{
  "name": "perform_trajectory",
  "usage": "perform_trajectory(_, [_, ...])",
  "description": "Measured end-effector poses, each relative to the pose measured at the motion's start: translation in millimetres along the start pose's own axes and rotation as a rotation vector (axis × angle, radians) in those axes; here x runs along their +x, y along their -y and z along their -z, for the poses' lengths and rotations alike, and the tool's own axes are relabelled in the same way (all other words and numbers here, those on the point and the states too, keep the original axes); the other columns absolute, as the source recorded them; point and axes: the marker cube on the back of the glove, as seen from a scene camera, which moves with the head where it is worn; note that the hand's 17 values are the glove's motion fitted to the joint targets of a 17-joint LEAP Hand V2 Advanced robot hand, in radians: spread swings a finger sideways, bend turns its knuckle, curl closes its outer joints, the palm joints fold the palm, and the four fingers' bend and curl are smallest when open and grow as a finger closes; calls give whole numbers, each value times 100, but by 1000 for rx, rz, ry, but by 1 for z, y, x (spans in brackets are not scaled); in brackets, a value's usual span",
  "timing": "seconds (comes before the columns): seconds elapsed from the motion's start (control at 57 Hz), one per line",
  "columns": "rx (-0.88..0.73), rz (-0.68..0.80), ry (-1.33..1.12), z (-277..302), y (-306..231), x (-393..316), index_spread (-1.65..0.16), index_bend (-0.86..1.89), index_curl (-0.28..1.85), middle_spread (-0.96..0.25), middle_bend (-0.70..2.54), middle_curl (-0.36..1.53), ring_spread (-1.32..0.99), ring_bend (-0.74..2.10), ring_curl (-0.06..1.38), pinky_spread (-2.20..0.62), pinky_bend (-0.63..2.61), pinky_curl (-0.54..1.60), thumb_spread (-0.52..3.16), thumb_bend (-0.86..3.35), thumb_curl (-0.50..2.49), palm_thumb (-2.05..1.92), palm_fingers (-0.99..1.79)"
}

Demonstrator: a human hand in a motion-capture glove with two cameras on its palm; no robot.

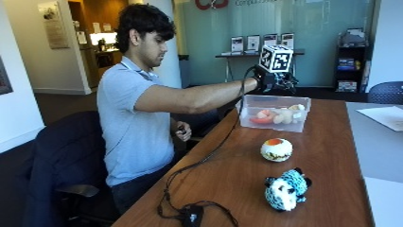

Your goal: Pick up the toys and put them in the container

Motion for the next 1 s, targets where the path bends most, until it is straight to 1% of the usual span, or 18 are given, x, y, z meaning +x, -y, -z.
perform_trajectory(0.14, [-31,-180,7,-15,-31,75,-30,15,41,-6,15,31,-9,17,18,-5,105,34,146,-2,38,11,-16])
perform_trajectory(0.228, [-97,-295,-1,-45,-45,114,-30,15,39,-6,15,31,-8,16,19,-1,103,33,146,-2,36,8,-15])
perform_trajectory(0.333, [-192,-391,-55,-86,-62,149,-31,15,37,-6,15,30,-7,16,19,1,102,32,146,-1,35,7,-15])
perform_trajectory(0.421, [-236,-421,-51,-117,-76,171,-31,14,35,-4,15,29,-6,16,19,3,102,32,146,-1,33,6,-16])
perform_trajectory(0.509, [-240,-426,-28,-144,-89,187,-32,13,33,-4,15,29,-5,17,19,4,105,32,147,0,33,7,-16])
perform_trajectory(0.561, [-201,-415,-38,-154,-93,192,-32,12,32,-3,15,28,-5,17,19,3,108,33,147,1,33,9,-15])
perform_trajectory(0.631, [-46,-386,-29,-158,-94,197,-31,5,28,-2,19,29,-4,26,22,0,114,34,153,5,34,16,-4])
perform_trajectory(0.667, [32,-365,-28,-158,-94,200,-31,4,25,-2,24,31,-7,42,25,-7,113,34,159,8,35,20,16])
perform_trajectory(0.684, [62,-355,-25,-157,-94,200,-31,5,23,-3,27,32,-9,52,27,-11,113,33,162,11,35,24,31])
perform_trajectory(0.702, [87,-346,-20,-156,-94,201,-31,5,22,-3,29,33,-10,55,27,-14,114,32,164,13,35,26,37])
perform_trajectory(0.719, [107,-338,-15,-155,-94,201,-31,6,21,-4,31,33,-12,64,29,-17,114,32,166,16,36,29,48])
perform_trajectory(0.789, [155,-310,9,-150,-94,203,-30,9,20,-6,37,37,-16,85,37,-24,113,33,168,26,38,41,65])
perform_trajectory(0.807, [162,-307,14,-148,-94,203,-30,12,20,-6,40,38,-18,89,39,-26,115,35,169,30,40,46,74])
perform_trajectory(0.824, [168,-306,17,-147,-94,204,-30,9,19,-7,38,37,-18,88,39,-27,113,34,167,30,39,46,65])
perform_trajectory(0.842, [174,-304,20,-145,-94,204,-29,15,22,-7,41,40,-19,94,42,-29,116,37,169,35,42,53,79])
perform_trajectory(0.859, [179,-302,24,-143,-95,204,-29,13,20,-7,41,39,-20,94,42,-29,115,36,167,37,42,54,76])
perform_trajectory(0.877, [184,-301,31,-141,-96,204,-28,15,21,-7,42,40,-20,97,44,-30,116,37,168,40,43,58,81])
perform_trajectory(1.0, [224,-276,104,-115,-99,193,-25,18,23,-8,45,44,-23,104,49,-34,118,40,164,54,48,72,90])
